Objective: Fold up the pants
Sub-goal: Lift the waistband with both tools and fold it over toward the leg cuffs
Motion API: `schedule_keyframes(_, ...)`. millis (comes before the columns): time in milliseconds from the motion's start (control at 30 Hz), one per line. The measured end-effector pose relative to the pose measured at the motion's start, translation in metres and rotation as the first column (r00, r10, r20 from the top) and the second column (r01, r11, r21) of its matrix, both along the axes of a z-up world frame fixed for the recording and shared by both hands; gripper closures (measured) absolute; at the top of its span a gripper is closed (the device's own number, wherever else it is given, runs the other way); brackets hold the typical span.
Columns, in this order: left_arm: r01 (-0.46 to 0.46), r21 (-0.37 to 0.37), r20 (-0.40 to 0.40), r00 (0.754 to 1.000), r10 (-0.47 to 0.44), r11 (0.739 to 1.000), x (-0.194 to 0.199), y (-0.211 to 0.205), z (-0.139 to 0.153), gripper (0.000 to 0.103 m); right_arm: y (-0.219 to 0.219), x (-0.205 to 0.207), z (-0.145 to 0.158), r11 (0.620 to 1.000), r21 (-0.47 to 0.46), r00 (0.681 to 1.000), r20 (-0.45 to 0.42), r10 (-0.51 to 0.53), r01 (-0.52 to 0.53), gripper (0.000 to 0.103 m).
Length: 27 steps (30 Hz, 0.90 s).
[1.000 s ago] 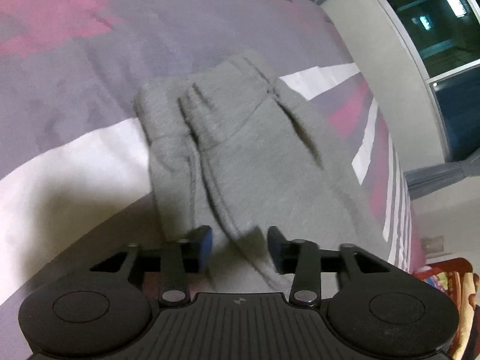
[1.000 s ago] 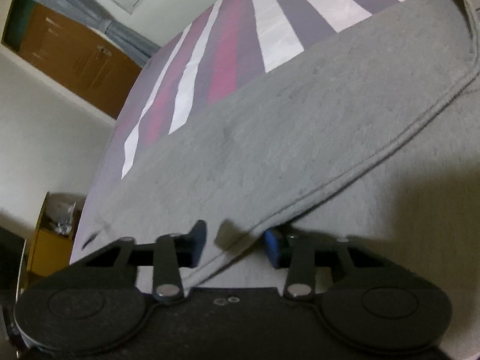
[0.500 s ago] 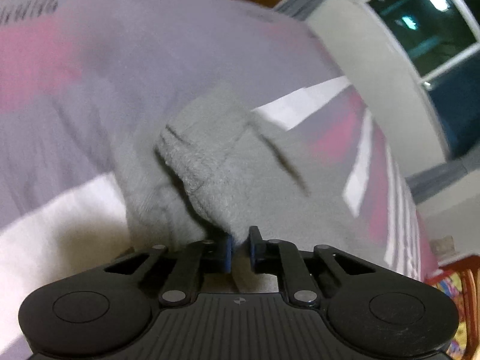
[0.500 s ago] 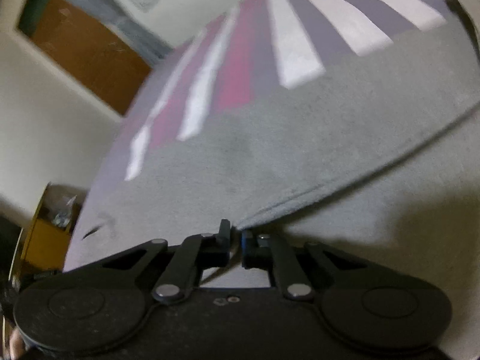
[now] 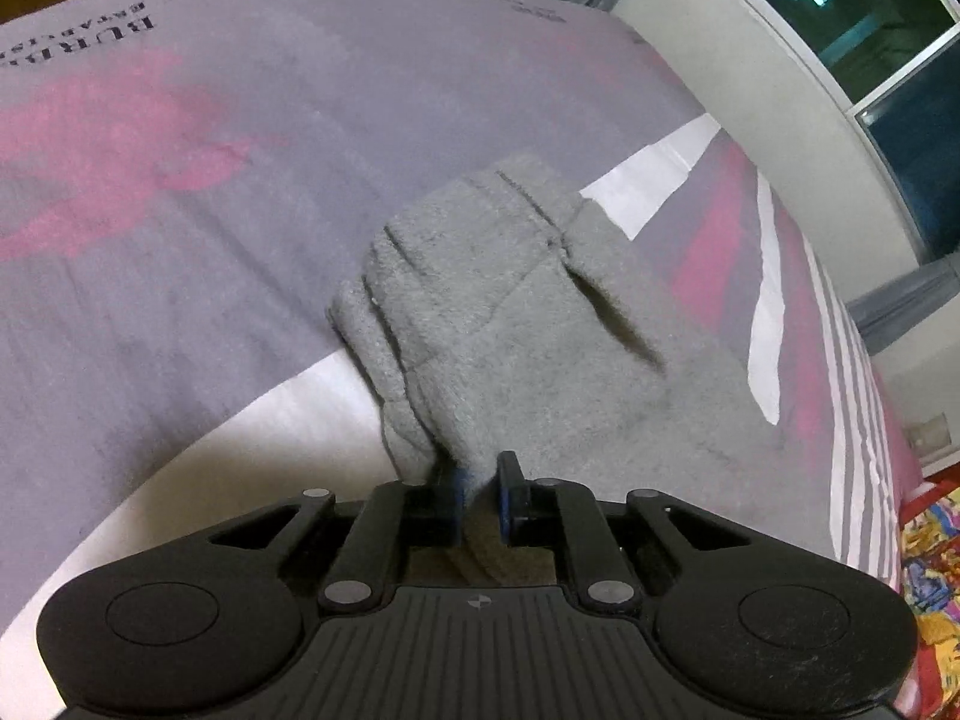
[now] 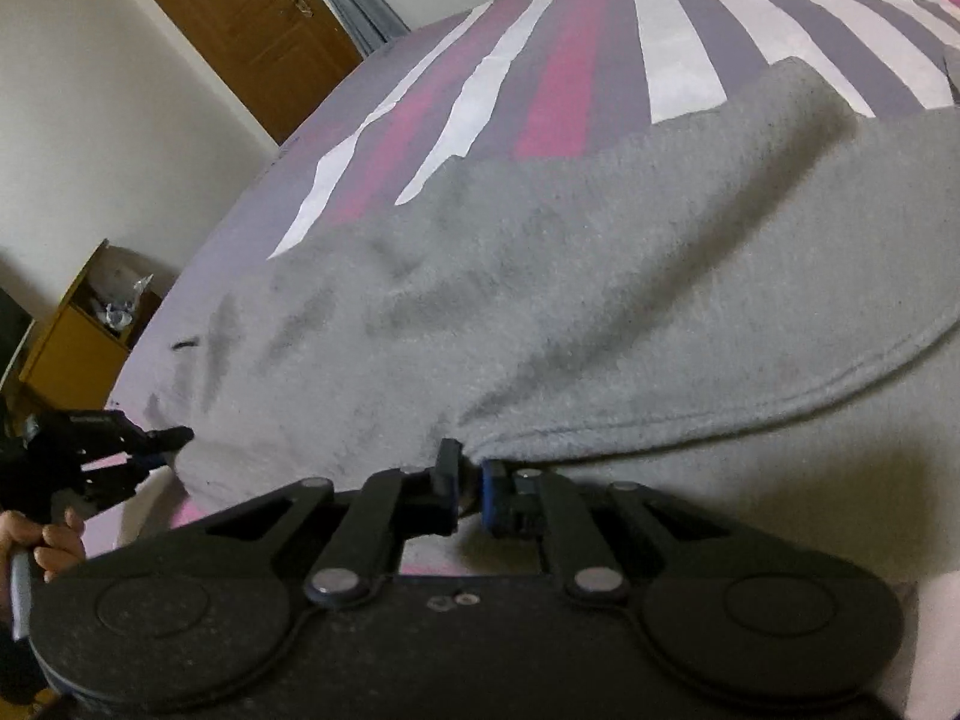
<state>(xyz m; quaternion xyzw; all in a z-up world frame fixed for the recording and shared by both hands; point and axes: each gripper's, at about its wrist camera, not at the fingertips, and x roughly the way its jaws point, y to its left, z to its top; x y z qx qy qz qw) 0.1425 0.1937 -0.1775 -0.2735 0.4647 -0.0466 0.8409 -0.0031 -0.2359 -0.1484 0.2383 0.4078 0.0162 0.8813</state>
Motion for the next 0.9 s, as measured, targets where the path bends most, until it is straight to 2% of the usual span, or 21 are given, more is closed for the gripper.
schedule_keyframes(100,0.009,0.011,0.055,0.998,-0.009,1.0,-0.009,-0.003,0.016,0.092,-0.003,-0.006,0.017,1.0,-0.002,0.998,0.058,0.002,-0.002,0.096)
schedule_keyframes(133,0.014,0.027,0.052,0.999,-0.015,1.0,-0.01,-0.004,0.015,0.092,0.0,-0.004,0.021,1.0,-0.016,0.998,0.065,-0.001,0.002,0.096)
schedule_keyframes(233,0.013,0.052,0.003,1.0,-0.013,0.999,-0.006,-0.007,0.003,0.092,0.004,0.008,-0.007,0.999,0.014,0.998,-0.047,0.037,-0.037,0.096)
schedule_keyframes(300,-0.008,0.061,0.021,1.0,0.007,0.998,-0.009,-0.008,0.008,0.092,0.007,0.007,0.0,0.999,0.004,0.999,-0.026,0.041,-0.041,0.096)
schedule_keyframes(400,-0.019,0.07,0.057,0.998,0.015,0.997,-0.017,-0.009,0.019,0.092,0.002,-0.001,0.006,0.999,0.042,1.0,0.003,0.021,-0.021,0.096)
schedule_keyframes(467,-0.014,0.074,0.038,0.999,0.011,0.997,-0.017,-0.007,0.02,0.092,0.002,0.0,0.006,0.999,0.016,0.999,0.001,0.038,-0.038,0.096)
schedule_keyframes(500,-0.007,0.079,0.013,1.0,0.006,0.997,-0.018,-0.007,0.02,0.092,0.003,0.002,0.001,0.998,0.004,0.998,-0.019,0.056,-0.056,0.089)
schedule_keyframes(533,-0.004,0.079,0.013,1.0,0.003,0.997,-0.019,-0.012,0.022,0.092,0.003,0.007,0.0,0.998,0.001,0.997,-0.04,0.059,-0.059,0.087)
schedule_keyframes(600,-0.006,0.1,0.06,0.998,0.0,0.995,-0.032,-0.02,0.037,0.092,-0.007,-0.003,0.002,0.999,0.043,0.999,-0.027,0.024,-0.023,0.078)
schedule_keyframes(700,0.064,0.124,0.119,0.99,-0.079,0.99,-0.049,-0.042,0.057,0.092,-0.027,-0.024,0.018,0.998,0.057,0.999,0.0,-0.036,0.036,0.075)
schedule_keyframes(800,0.156,0.146,0.131,0.976,-0.175,0.977,-0.055,-0.075,0.062,0.092,-0.057,-0.045,0.024,0.991,0.053,0.992,0.004,-0.122,0.122,0.07)
schedule_keyframes(900,0.226,0.151,0.103,0.965,-0.243,0.962,-0.055,-0.111,0.051,0.092,-0.086,-0.061,0.022,0.976,0.039,0.976,-0.021,-0.215,0.216,0.07)
